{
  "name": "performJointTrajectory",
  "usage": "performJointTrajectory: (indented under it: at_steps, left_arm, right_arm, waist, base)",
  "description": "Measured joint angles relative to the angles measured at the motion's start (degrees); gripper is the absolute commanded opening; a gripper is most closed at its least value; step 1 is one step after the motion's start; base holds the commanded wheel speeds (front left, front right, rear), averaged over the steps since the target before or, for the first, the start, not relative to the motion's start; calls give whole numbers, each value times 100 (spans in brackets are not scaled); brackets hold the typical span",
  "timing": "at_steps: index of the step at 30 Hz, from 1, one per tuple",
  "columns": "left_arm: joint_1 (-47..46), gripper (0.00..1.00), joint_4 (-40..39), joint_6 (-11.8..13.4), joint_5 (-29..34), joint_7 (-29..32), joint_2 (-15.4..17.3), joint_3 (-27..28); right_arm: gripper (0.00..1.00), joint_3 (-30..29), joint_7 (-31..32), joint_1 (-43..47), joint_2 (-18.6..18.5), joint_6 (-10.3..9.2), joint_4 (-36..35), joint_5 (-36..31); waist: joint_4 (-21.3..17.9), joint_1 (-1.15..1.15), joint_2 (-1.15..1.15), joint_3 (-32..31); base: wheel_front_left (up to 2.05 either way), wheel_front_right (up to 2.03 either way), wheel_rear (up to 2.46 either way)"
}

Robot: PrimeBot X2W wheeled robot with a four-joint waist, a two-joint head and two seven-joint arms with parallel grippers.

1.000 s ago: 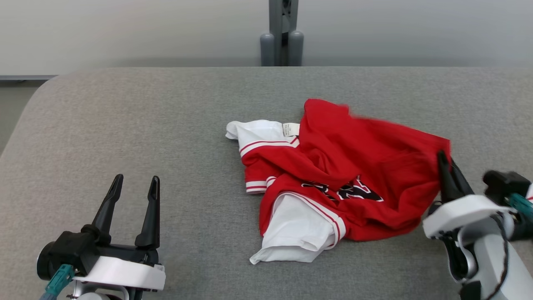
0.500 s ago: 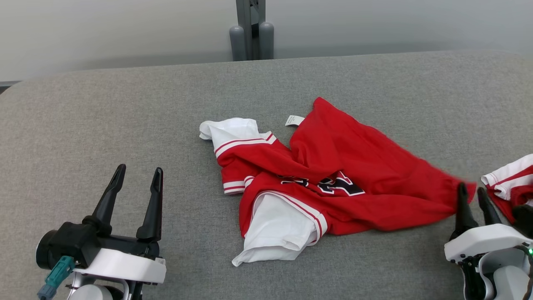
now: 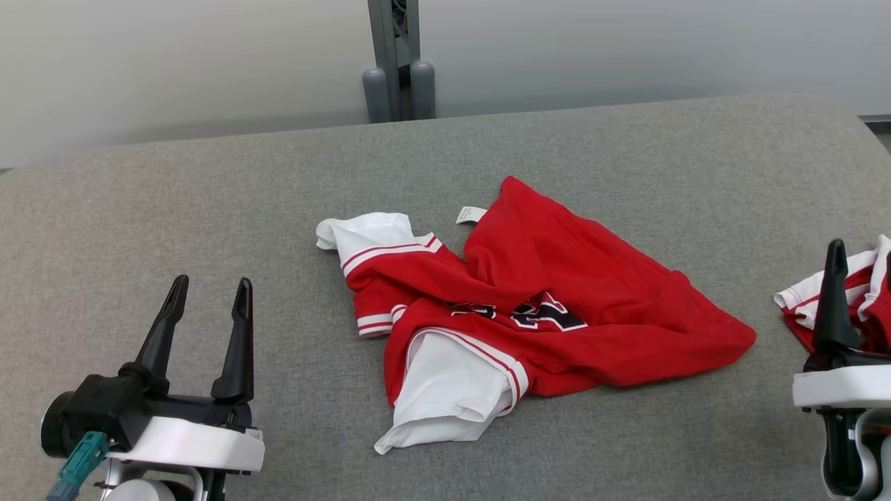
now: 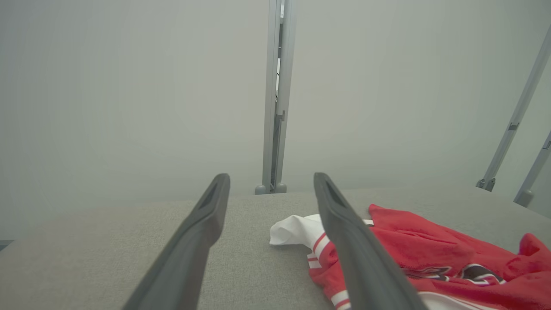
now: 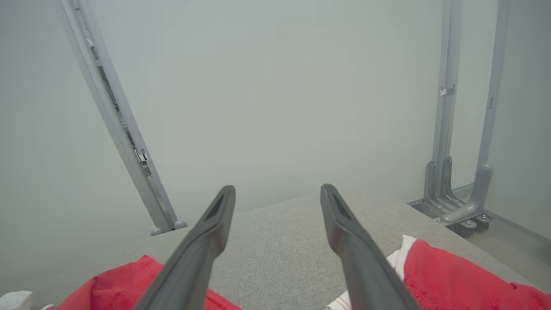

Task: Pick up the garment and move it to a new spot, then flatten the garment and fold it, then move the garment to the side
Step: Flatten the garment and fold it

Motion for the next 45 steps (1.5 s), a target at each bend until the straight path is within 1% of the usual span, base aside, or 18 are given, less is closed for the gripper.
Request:
performJointTrajectory:
  at_steps: [3, 4, 5, 6, 12, 15, 21, 24, 32, 34, 37, 39, 42, 45]
  left_arm:
    - [18, 100, -23, 53, 0, 0, 2, 4]
    - [18, 100, -23, 53, 0, 0, 2, 4]
    - [54, 100, -27, 90, 0, 0, -5, 12]
    - [54, 100, -27, 90, 0, 0, -5, 12]
    - [193, 100, -40, 183, -16, 29, -13, 31]
    - [301, 100, -41, 232, -21, 57, -4, 42]
    - [415, 100, -57, 309, -58, 58, 24, 96]
    - [447, 100, -71, 352, -58, 57, 36, 114]
    - [471, 100, -108, 352, -66, 132, 73, 42]
    - [470, 100, -126, 246, -65, 310, 82, -159]
    - [471, 100, -113, -43, -58, 795, 5, -751]
    - [472, 100, -25, -296, -135, 1114, -94, -1110]
    - [477, 100, 183, -544, -188, 1485, -189, -1532]
    - [469, 100, 444, -676, -238, 1705, -259, -1749]
  right_arm:
    - [100, 257, 120, 148, 0, 0, -582, -96]
    - [100, 257, 120, 148, 0, 0, -582, -96]
    - [100, 455, 264, 299, 0, 0, -922, -199]
    - [100, 455, 264, 299, 0, 0, -922, -199]
    - [100, 940, 648, 883, 2, 0, -1529, -318]
    - [100, 1177, 771, 1183, 3, 0, -1655, -328]
    - [100, 1290, 851, 1556, 3, 0, -1718, -281]
    - [100, 1300, 853, 1577, 2, 0, -1749, -241]
    - [100, 1270, 867, 1602, 2, 0, -1788, -223]
    - [100, 1271, 868, 1601, 2, 0, -1793, -220]
    - [100, 1276, 873, 1592, 2, 0, -1797, -215]
    - [100, 1283, 892, 1587, 1, 0, -1802, -216]
    - [100, 1329, 892, 1521, 2, 0, -1806, -225]
    - [100, 1369, 891, 1460, 1, 0, -1808, -231]
  waist:
    - [-20, 0, 0, -72]
    - [-20, 0, 0, -72]
    - [-23, 0, 0, -129]
    - [-23, 0, 0, -129]
    - [7, 0, 0, -284]
    - [21, 0, 0, -336]
    - [34, 0, 0, -397]
    - [32, 0, 0, -403]
    - [72, 0, 0, -403]
    - [83, 0, 0, -399]
    - [88, 0, 0, -385]
    - [84, 0, 0, -366]
    - [59, 0, 0, -319]
    - [29, 0, 0, -248]
  base:
    - [0, 0, 0]
    - [0, 0, 0]
    - [0, 0, 0]
    - [0, 0, 0]
    - [0, 0, 0]
    - [0, 0, 0]
    - [0, 0, 0]
    - [0, 0, 0]
    - [0, 0, 0]
    - [0, 0, 0]
    - [0, 0, 0]
    - [0, 0, 0]
    - [0, 0, 0]
    - [0, 0, 0]
